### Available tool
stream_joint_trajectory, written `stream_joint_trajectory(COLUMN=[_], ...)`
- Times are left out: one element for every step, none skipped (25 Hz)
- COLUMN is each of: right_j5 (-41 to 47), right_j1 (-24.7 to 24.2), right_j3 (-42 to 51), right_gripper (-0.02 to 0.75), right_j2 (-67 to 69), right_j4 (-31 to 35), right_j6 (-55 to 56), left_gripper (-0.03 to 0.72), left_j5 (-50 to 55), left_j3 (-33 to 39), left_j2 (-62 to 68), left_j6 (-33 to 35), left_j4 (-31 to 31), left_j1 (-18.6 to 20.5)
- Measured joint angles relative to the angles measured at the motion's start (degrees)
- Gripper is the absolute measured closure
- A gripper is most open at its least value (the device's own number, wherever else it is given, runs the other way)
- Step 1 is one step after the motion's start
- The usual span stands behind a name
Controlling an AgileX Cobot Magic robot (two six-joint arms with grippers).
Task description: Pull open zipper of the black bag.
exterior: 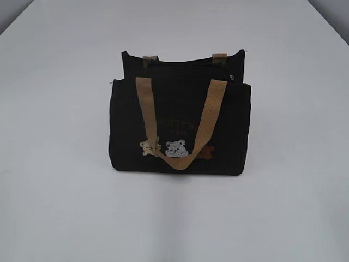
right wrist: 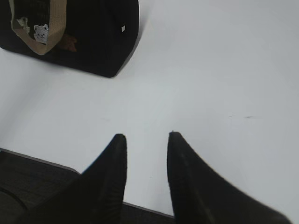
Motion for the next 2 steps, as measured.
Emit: stream_joint_trajectory(right_j5=[0.0,0.0], right_j1=[0.0,0.0], right_j3=[0.0,0.0], right_gripper=[0.496,0.496], right_j2=[0.0,0.0], right_j4=[0.19,0.32], right_j6=[0.01,0.01], left_gripper=[0.455,0.455], left_j5=[0.0,0.0], left_j3=[0.0,0.0], left_j2=[0.0,0.0], left_j6=[0.0,0.0], left_j4=[0.0,0.0], left_j1=[-0.06,-0.06])
